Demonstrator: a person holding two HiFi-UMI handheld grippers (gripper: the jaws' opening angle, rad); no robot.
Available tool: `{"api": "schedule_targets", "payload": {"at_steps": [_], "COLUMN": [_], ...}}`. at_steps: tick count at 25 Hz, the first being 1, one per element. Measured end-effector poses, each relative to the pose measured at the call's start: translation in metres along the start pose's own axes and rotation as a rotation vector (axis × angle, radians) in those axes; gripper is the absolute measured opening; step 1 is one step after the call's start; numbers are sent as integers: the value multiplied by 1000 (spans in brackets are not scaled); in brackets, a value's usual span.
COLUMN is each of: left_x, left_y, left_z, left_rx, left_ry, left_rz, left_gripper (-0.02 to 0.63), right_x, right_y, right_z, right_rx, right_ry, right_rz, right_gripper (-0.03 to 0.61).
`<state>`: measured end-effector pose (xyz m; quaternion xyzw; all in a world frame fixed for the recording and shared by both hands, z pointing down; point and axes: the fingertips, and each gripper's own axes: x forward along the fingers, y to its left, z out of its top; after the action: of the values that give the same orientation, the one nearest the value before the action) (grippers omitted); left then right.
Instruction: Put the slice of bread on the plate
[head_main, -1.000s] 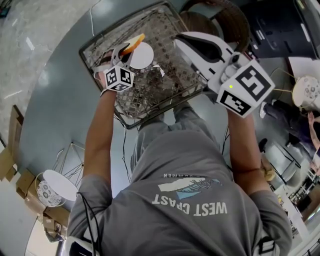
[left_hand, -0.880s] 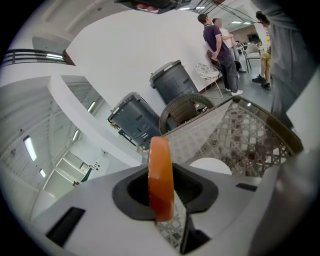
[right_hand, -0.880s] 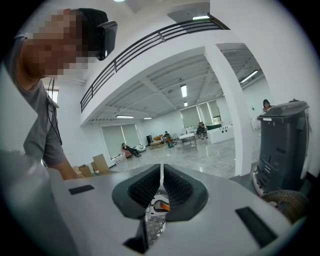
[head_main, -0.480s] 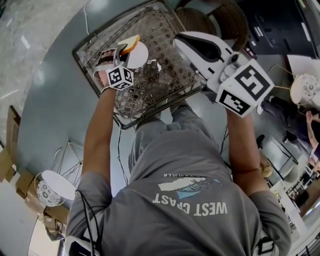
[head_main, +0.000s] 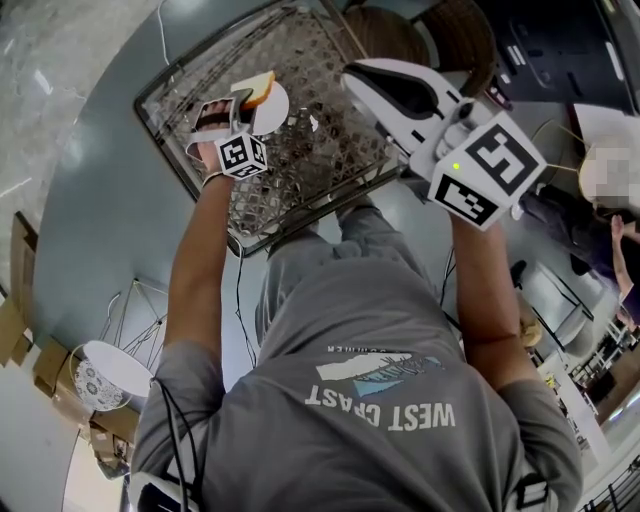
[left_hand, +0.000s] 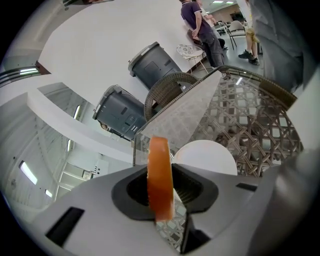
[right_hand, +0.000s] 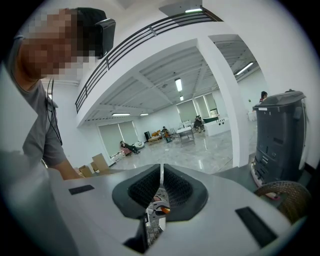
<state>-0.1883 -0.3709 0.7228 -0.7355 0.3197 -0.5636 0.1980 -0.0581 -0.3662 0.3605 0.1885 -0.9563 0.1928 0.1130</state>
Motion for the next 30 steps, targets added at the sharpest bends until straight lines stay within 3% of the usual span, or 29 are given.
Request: {"api": "schedule_targets", "payload": {"at_steps": [6,17,23,30], "left_x": [8,17,21,27], "left_y": [-23,-53,-61,-81], "left_z": [4,11,13,12], "left_rx": [19,-50,-98,-144], "left_ry": [0,12,30,64], "left_rz": [-36,-140,-198,-331], "left_gripper": [103,109,171,268], "right_x": [4,10,5,0], "right_y": [-5,-14,-16,-15], "right_z": [-10,-12,-13,-17], "right_rx": [18,35,39,45], "right_ry": [13,26,25,19], "right_rz": [2,8,7,-4], "right_gripper": [9,9,9,9]}}
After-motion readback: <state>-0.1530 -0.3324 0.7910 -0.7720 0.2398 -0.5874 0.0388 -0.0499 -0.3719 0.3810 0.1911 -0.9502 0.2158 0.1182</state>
